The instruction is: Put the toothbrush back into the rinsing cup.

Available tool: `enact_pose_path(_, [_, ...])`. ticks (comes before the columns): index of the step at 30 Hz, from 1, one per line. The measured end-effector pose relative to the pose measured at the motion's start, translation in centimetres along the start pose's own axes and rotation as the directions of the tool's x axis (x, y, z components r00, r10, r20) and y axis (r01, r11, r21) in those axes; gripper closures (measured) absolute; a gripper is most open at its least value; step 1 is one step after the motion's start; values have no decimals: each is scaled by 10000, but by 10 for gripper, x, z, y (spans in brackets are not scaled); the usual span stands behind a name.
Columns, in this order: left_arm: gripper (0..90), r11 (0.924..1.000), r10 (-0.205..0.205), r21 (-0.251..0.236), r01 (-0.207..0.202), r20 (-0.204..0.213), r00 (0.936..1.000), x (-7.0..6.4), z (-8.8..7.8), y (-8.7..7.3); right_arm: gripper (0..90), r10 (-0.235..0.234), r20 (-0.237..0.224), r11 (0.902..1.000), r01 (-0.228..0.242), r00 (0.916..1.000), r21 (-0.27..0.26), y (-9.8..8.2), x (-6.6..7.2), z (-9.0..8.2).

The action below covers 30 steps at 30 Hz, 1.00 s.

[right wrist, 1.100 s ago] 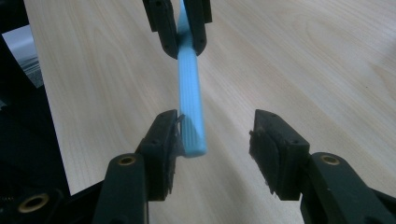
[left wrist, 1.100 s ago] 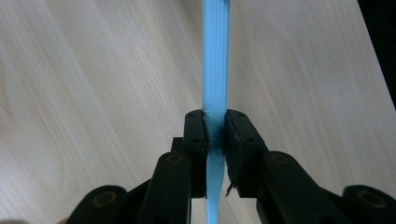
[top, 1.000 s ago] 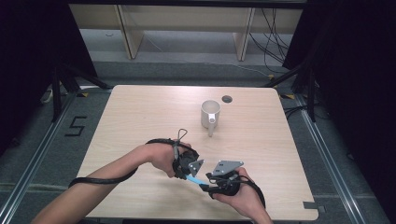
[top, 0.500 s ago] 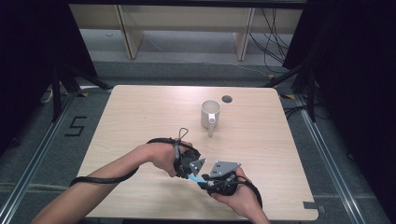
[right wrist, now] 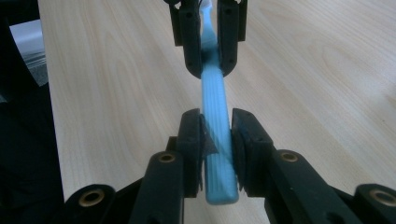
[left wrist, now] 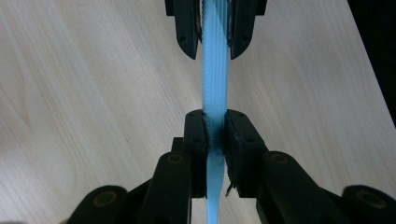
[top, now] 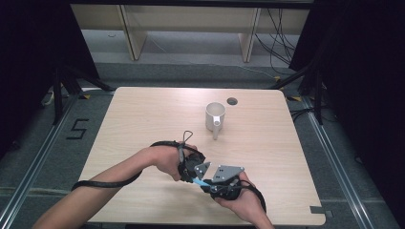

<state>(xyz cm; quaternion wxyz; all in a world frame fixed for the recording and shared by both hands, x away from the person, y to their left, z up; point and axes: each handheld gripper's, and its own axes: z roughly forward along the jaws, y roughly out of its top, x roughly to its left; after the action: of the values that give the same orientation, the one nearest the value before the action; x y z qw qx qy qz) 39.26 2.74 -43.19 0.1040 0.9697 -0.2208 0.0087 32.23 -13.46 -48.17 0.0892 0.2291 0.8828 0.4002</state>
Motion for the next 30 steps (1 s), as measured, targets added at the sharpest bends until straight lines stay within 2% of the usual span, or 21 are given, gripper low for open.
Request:
enact_pose_path(6, [787, 9999, -101, 28, 100, 59, 9999, -1, -1, 1, 774, -34, -92, 10000, 34, 10000, -54, 0, 1, 0])
enact_pose_path(7, [787, 9999, -105, 49, 105, 53, 9999, -1, -1, 2, 775, -219, -104, 9997, 218, 9997, -122, 0, 0, 1])
enact_pose_path(10, [787, 9999, -109, 70, 109, 63, 9999, -1, -2, 2, 779, -348, -83, 9992, 346, 9994, -173, 1, -1, 0])
enact_pose_path(11, [787, 9999, -121, 57, 121, 92, 9999, -1, -1, 2, 781, -37, -102, 9999, 36, 9999, -101, 0, 1, 0])
enact_pose_path(13, [787, 10000, -69, 73, 68, 98, 9999, -1, -1, 2, 786, -282, -111, 9995, 280, 9995, -177, 0, 0, 0])
enact_pose_path(16, [787, 9999, -82, 73, 81, 130, 9999, -2, 0, 3, 787, -260, -139, 9995, 257, 9996, -163, 0, 0, 0])
enact_pose_path(17, [787, 9999, -71, 81, 70, 163, 9998, -2, 0, 3, 788, -47, -180, 9999, 45, 9998, -115, -1, 1, -1])
enact_pose_path(20, [786, 10000, -57, 71, 56, 167, 9998, -1, 0, 3, 789, -221, -205, 9996, 218, 9995, -173, -2, 0, 0])
enact_pose_path(23, [780, 9999, -104, 14, 103, 148, 9998, -2, 0, 3, 790, -186, -221, 9996, 181, 9996, -207, -3, -1, -1])
enact_pose_path(25, [771, 9998, -165, -114, 164, -62, 9998, -2, 0, 3, 790, -81, -218, 9998, 77, 9997, -187, -3, 0, -1])
enact_pose_path(26, [744, 9997, -175, -195, 171, -198, 9997, -3, -1, 3, 790, -235, -152, 9995, 232, 9996, -212, -4, -1, -1])
enact_pose_path(28, [695, 9981, -404, -484, 374, -613, 9973, -5, -3, 2, 791, 11, -191, 9999, -14, 9998, -127, -5, -1, -2])
enact_pose_path(30, [646, 9958, -604, -735, 543, -831, 9947, -7, -7, 0, 791, 322, -160, 9995, -323, 9994, -43, -7, 0, -2])
